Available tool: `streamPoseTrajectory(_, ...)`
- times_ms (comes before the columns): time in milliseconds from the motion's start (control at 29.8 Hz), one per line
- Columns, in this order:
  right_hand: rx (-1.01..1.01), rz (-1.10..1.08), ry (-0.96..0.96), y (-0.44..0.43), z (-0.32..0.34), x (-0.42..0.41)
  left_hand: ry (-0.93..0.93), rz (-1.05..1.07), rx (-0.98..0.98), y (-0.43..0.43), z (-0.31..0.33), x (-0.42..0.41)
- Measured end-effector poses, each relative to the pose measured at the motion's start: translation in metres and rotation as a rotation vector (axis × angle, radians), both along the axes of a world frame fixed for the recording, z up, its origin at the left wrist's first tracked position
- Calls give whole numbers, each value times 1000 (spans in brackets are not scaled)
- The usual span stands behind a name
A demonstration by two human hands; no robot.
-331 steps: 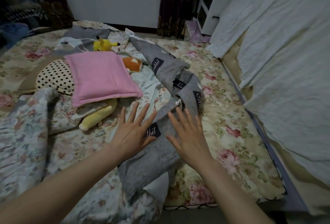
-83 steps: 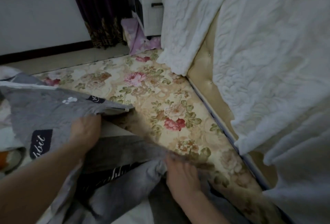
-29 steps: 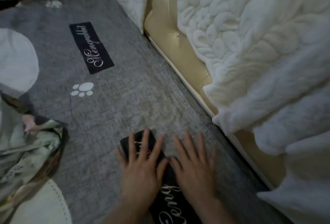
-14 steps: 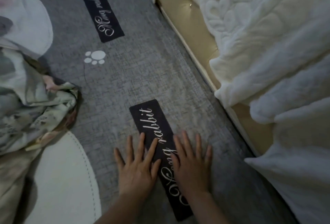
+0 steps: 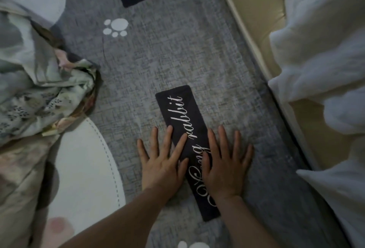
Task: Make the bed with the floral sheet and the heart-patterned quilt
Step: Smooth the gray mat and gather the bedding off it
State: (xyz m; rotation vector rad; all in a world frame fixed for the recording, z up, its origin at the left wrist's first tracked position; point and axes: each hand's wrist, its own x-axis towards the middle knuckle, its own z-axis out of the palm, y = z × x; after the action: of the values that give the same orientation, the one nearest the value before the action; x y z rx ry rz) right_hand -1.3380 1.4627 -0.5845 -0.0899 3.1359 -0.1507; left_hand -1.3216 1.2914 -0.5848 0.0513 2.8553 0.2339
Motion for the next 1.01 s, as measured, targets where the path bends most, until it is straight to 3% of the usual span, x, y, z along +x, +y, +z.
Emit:
streamPoseTrajectory(637, -46, -24, 67, -5, -9, 3, 110, -4, -36, -2, -10, 3)
streamPoseTrajectory(804, -28, -7, -10, -4, -7, 6, 185, 5, -46, 0, -11, 7)
streamPoseTrajectory(1006, -39, 7, -127, -6, -9, 4, 124, 55, -117, -5, -20, 8)
